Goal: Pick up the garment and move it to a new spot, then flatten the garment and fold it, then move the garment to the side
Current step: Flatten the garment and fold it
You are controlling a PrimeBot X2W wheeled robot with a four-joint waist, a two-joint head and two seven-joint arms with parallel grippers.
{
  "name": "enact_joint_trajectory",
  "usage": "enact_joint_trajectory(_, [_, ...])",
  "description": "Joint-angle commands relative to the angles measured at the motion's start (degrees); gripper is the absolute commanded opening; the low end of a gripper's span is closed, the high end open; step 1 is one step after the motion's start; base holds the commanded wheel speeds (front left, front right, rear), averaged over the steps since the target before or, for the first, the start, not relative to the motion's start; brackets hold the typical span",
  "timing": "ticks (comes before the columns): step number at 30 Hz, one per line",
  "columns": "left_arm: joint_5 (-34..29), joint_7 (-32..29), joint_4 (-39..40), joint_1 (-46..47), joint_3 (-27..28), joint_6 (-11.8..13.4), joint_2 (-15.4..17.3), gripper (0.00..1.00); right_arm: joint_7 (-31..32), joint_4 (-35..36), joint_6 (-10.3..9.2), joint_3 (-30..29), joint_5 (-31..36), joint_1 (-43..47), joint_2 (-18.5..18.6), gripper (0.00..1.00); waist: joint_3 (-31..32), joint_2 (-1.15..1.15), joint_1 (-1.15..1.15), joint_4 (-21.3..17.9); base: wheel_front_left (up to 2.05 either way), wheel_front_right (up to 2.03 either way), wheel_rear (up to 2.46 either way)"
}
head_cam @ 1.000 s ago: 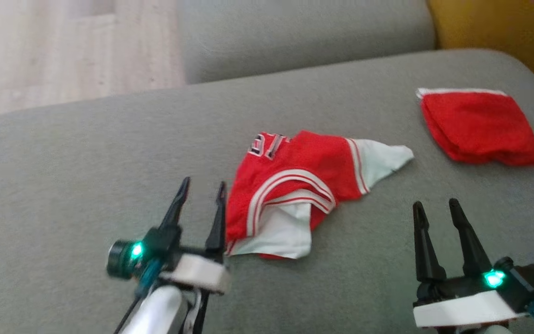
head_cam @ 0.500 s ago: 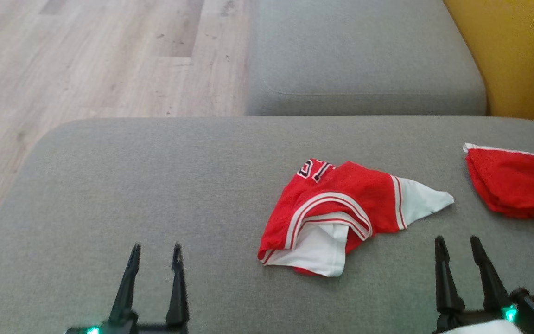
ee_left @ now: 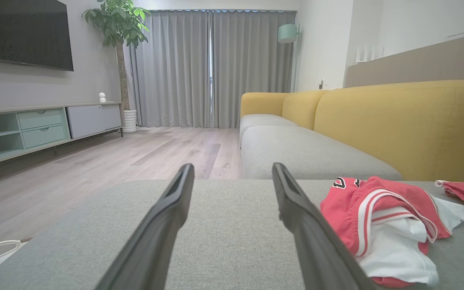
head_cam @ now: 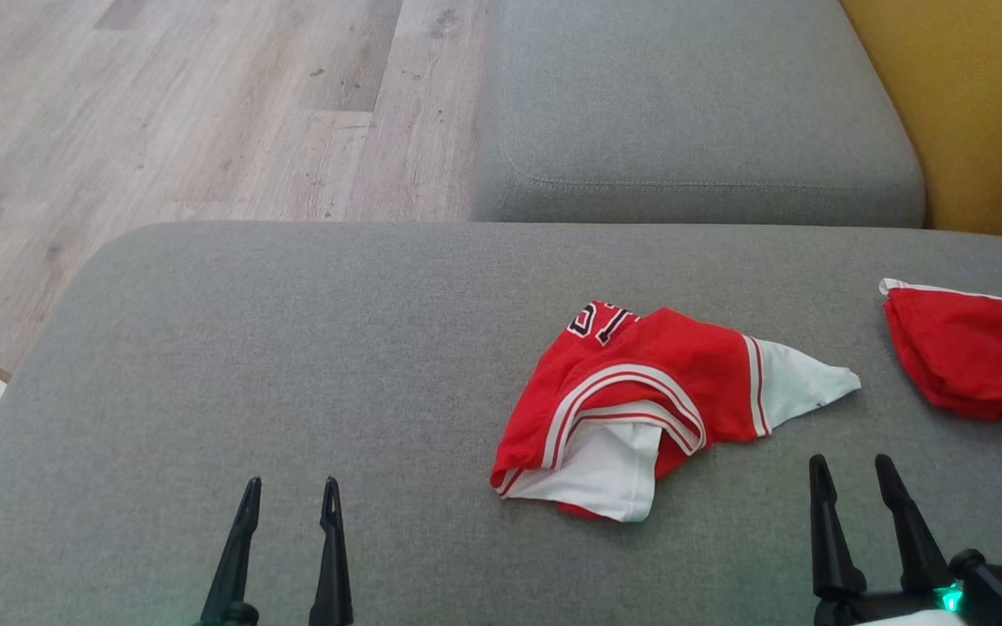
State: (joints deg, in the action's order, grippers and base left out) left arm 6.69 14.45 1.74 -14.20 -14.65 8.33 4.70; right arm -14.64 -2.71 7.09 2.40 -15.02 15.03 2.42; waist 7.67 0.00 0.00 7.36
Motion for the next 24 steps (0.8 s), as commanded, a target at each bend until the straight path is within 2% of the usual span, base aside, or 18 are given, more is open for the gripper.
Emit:
enact_joint_trajectory(1, [-0.76,0.54,1.88,2.05,2.23,-0.35,-1.02,1.0,-0.36,1.78,0.4,1.52,0.28,-1.75,0.46,1.0,-0.14,0.0,0.0,-0.06,0.0,0.0,0.0])
enact_joint_trajectory(15, [-1.91,0.54,1.44,2.34,1.56,-1.38,-1.66,1.0,-0.36,1.48,0.4,1.15,0.3,-1.62,0.46,1.0,-1.13,0.0,0.0,-0.98,0.0,0.0,0.0])
enact_joint_trajectory(24, [-1.62,0.54,-0.55,5.34,-2.65,-2.68,-1.79,1.0,-0.36,2.33,0.4,0.73,0.4,-2.28,0.46,1.0,-3.5,0.0,0.0,-6.1,0.0,0.0,0.0])
